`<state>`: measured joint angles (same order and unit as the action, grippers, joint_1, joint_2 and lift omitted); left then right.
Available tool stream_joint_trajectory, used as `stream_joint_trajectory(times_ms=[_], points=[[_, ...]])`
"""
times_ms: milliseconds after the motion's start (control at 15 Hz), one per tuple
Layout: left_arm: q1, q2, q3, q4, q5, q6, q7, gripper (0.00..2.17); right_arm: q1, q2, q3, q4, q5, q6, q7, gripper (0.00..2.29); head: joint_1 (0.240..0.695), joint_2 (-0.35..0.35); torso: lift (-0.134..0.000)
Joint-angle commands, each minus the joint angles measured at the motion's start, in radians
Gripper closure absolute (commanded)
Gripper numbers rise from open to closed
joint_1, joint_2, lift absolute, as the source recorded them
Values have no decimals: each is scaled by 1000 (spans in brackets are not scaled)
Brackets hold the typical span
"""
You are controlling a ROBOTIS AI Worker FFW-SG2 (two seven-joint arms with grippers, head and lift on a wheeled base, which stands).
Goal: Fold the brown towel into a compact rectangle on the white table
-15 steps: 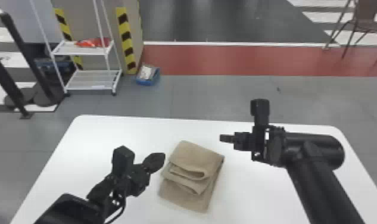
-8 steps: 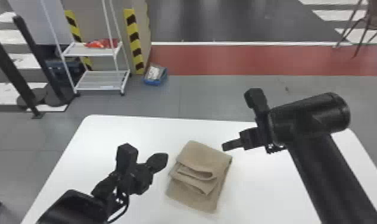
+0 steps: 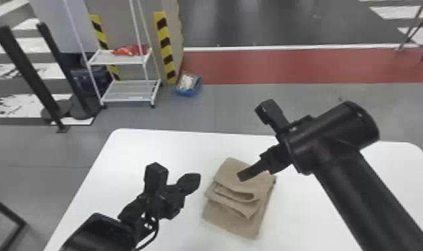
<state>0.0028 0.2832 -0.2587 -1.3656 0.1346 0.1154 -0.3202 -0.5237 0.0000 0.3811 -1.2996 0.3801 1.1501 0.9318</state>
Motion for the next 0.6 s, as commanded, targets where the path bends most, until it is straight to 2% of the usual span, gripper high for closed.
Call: stream_joint_trajectory(times_ms=[0, 200, 333, 533], points=[[17, 10, 9, -10, -1, -3, 1, 1733, 21, 1, 24, 39, 0, -80, 16, 363, 695, 118, 0], [20, 14, 10, -10, -1, -3, 6, 1733, 19, 1, 55, 109, 2, -166, 27, 363, 695, 142, 0], [28, 16, 12, -10, -1, -15, 6, 1733, 17, 1, 81, 143, 39, -187, 27, 363, 695, 154, 0], [40, 21, 18, -6, -1, -24, 7, 1737, -1, 1, 107, 204, 48, -212, 42, 363, 695, 155, 0]])
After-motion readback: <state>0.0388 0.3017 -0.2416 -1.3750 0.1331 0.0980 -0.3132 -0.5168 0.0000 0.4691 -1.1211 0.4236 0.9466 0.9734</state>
